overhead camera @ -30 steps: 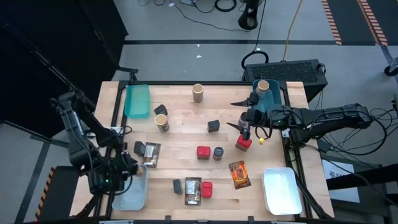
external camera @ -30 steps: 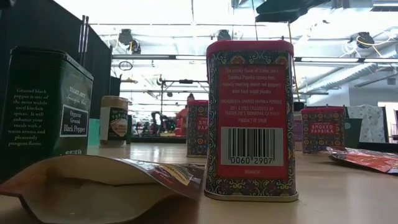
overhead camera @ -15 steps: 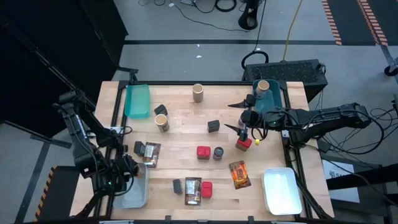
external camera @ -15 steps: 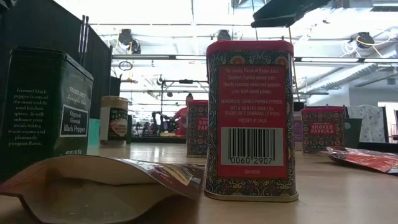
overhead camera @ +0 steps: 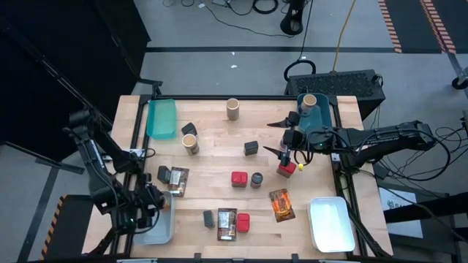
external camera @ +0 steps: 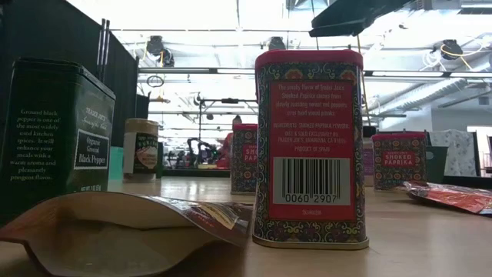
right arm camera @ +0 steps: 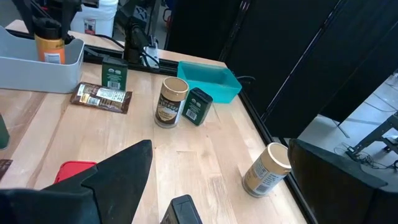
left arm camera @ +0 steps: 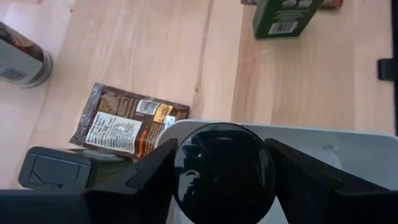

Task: Sort spices by type
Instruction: Put the top left orange seasoning bottle into the gray bin

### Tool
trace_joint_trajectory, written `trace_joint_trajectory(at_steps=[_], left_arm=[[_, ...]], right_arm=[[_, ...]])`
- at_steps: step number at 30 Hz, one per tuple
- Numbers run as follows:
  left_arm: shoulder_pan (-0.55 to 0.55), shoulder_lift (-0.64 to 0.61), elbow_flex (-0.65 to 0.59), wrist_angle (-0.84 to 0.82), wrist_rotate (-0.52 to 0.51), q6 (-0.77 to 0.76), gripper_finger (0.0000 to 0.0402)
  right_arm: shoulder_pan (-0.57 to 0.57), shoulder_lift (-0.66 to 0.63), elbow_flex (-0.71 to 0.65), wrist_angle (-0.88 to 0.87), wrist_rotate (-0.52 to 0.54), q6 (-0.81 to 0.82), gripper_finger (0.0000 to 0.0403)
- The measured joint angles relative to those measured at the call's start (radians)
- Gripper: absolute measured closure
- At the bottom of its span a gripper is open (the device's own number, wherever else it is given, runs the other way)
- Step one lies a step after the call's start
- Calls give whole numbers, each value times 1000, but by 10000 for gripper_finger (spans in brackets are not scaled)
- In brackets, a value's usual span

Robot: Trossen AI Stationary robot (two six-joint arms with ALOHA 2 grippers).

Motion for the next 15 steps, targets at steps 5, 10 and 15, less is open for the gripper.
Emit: trace_joint_trajectory(at_steps=[5,10,15], left_arm=[[0,34,0,-7,1,-53,162],[0,71,0,-9,0,-68,160],[0,76,0,-6,1,-77,159]], right_arm=[[0,0,0,0,0,4,41],[0,0,0,0,0,12,41],[0,0,0,0,0,14,41]])
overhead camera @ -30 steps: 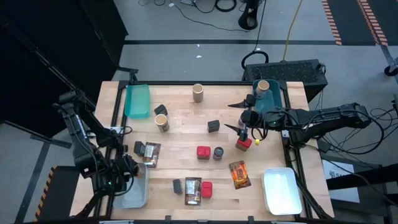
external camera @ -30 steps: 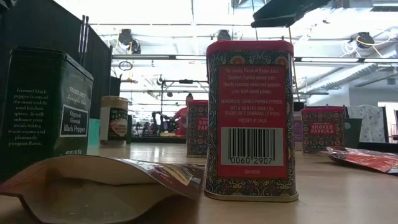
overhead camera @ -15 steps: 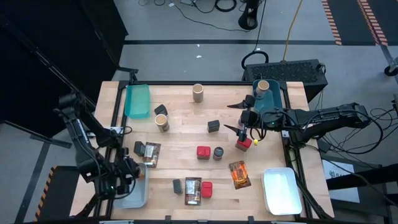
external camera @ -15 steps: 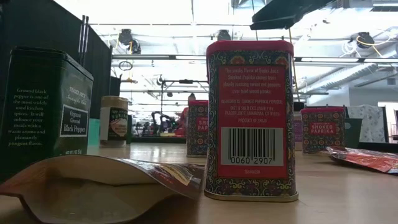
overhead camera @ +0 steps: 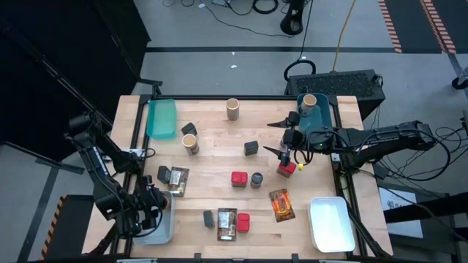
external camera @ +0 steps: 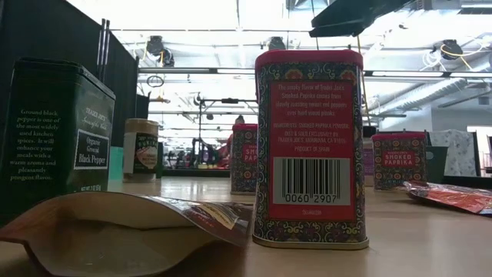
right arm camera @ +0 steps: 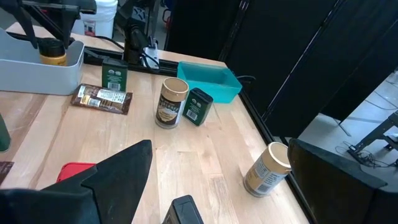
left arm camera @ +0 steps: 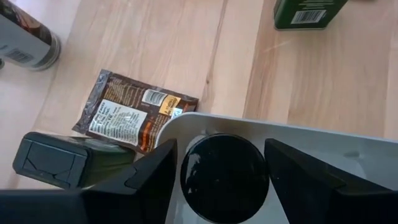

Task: Sort spices by type
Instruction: Put the top left orange seasoning bottle into the gray bin, then put the top left red seasoning can into the white bin

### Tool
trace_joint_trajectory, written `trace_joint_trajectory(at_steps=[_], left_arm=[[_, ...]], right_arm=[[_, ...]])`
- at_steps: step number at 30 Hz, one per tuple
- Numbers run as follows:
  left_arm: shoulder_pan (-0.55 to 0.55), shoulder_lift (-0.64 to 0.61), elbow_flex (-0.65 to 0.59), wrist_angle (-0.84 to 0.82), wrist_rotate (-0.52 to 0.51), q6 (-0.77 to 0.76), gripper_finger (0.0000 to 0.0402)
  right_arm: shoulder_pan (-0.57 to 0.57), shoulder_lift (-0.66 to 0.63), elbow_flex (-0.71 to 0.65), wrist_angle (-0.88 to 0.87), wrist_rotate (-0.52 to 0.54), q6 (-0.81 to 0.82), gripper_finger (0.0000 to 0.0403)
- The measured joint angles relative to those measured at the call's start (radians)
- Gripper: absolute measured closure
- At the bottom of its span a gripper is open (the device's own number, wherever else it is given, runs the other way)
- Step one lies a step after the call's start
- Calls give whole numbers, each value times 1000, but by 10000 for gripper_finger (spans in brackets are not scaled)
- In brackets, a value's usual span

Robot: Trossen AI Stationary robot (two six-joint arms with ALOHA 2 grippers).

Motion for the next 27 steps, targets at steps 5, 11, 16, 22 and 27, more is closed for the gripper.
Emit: trace_joint_trajectory(at_steps=[5,11,16,22,27], left_arm=[[3,-4,0,6,8,-4,158],[20,-39,0,10,28,-26,158],[42,-79,0,14,30,-25,158],[72,-138,0,21,29,-25,158],[116,-197,0,21,11,-24,158]], right_arm=[[0,0,0,37,0,-6,41],[-1,0,0,106,0,-19,41],[-10,0,0,146,0,-27,41],[-54,-1,6,257,-40,-48,41],[-98,2,60,236,-102,-40,41]])
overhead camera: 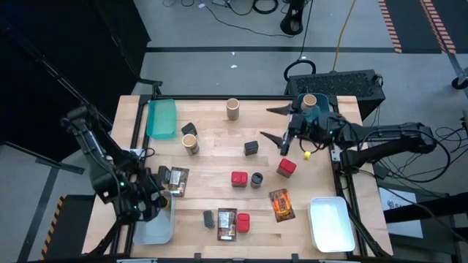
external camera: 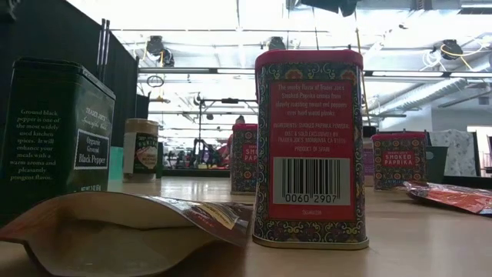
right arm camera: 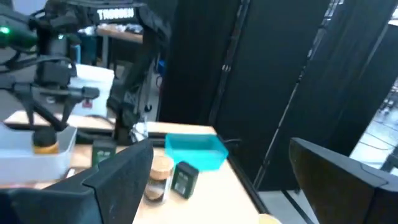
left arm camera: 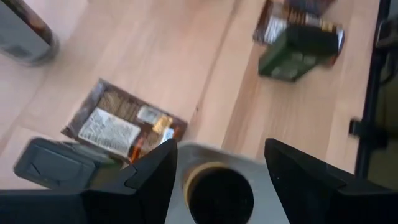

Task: Sort spices by type
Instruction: Put the top left red seasoning can into the white bin

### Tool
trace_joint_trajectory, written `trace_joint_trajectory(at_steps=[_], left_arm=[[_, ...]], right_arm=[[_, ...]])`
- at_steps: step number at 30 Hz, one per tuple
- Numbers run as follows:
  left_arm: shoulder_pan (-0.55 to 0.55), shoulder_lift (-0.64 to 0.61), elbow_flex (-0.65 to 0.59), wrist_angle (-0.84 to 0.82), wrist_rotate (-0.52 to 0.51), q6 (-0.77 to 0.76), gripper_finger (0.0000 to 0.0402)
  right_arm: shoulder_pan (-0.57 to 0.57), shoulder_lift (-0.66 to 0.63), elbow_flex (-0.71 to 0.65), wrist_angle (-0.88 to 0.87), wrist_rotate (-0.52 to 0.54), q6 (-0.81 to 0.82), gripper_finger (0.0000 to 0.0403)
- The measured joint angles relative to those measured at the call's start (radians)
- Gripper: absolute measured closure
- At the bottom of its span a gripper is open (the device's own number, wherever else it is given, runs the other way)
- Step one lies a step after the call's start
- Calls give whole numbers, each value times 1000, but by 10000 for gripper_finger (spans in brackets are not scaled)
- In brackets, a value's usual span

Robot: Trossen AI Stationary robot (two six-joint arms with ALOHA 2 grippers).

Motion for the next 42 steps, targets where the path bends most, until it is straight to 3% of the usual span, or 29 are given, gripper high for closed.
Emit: trace_joint_trajectory(at_steps=[8,18,26,31,39,42], left_arm=[[120,-80,1,55,-147,30,158],[320,-80,1,158,-300,441,158],[449,-80,1,213,-312,737,158],[507,-80,1,263,-281,886,158],[562,-79,1,270,-275,974,158],[560,-79,0,270,-334,978,158]], right_arm=[[-7,3,84,-234,0,83,41],[-7,5,88,-337,0,124,41],[-7,18,94,-344,35,125,41],[-7,88,191,-451,60,153,41],[1,223,365,-667,49,192,41],[18,265,415,-754,48,218,41]])
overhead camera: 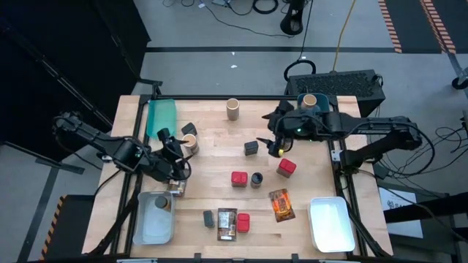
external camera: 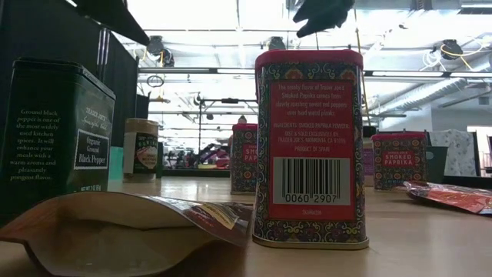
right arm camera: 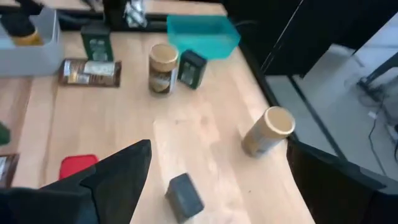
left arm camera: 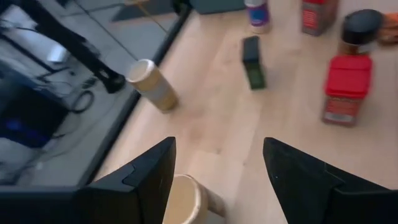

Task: Sort spices by type
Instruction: Put the top left red seasoning can into the white bin

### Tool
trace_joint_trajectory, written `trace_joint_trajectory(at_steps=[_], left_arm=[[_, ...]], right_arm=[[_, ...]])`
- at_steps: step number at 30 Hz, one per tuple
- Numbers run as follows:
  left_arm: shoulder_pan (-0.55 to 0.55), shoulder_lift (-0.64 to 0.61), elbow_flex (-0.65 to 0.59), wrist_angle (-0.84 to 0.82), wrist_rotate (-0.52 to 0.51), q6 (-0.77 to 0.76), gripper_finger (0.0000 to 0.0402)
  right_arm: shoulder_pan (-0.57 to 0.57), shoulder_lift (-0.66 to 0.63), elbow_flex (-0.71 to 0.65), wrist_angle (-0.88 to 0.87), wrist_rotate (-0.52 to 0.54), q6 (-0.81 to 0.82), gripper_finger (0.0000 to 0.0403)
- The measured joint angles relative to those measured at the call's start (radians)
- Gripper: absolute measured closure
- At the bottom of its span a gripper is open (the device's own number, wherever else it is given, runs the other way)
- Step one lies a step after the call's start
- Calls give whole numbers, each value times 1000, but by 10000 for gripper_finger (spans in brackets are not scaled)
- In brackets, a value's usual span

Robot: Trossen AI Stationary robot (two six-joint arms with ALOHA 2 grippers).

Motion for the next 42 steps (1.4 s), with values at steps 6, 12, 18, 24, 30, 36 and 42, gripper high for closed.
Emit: trace_joint_trajectory(at_steps=[6,12,18,24,30,36,42], left_arm=[[1,0,0,-5,-87,-5,158],[1,0,0,-40,-150,-7,158],[1,0,-1,-57,-156,-8,158],[0,0,-1,-117,-234,-7,158],[1,0,-1,-133,-273,-7,158],[1,0,-1,-140,-273,-6,158],[1,0,-1,-132,-273,-7,158]], right_arm=[[51,67,47,-80,-117,19,41],[112,140,46,-62,-183,-49,41],[130,229,46,-15,-180,-25,37],[129,323,100,-15,-181,17,6],[131,386,171,6,-182,48,11],[143,404,177,17,-181,54,10],[151,403,177,-10,-179,184,10]])
